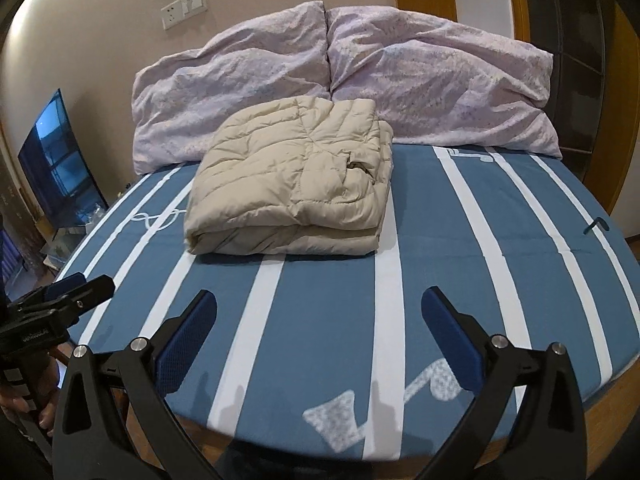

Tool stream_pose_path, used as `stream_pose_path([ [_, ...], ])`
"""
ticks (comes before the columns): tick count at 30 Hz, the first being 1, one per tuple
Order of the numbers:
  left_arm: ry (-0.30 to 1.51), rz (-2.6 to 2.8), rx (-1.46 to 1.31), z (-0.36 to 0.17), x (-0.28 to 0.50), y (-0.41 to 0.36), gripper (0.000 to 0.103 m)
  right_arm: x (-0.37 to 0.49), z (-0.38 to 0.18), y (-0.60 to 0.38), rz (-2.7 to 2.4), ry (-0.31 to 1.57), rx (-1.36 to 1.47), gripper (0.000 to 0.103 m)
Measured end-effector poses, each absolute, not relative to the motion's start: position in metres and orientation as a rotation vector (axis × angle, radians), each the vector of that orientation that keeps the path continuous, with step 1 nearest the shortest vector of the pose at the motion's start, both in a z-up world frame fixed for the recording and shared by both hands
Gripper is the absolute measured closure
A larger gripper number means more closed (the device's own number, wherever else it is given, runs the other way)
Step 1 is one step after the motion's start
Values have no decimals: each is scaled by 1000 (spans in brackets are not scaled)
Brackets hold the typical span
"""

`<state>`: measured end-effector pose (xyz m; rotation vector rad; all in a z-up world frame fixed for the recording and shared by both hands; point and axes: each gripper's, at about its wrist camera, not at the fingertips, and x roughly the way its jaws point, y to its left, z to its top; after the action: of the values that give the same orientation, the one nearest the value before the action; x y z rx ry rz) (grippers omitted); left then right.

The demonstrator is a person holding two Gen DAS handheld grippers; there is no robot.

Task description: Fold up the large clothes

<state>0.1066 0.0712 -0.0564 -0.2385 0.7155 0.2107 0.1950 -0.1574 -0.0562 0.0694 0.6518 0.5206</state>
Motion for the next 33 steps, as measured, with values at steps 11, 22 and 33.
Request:
stream_pose_path([
  [11,710,170,-241,-39,79,50,2,164,-43,-167,559,668,95,1],
  [22,721,145,-247,-37,69,40,2,157,-40,-173,567,679,117,1],
  [33,722,138,-250,-34,69,37,2,154,-42,-172,573,690,120,1],
])
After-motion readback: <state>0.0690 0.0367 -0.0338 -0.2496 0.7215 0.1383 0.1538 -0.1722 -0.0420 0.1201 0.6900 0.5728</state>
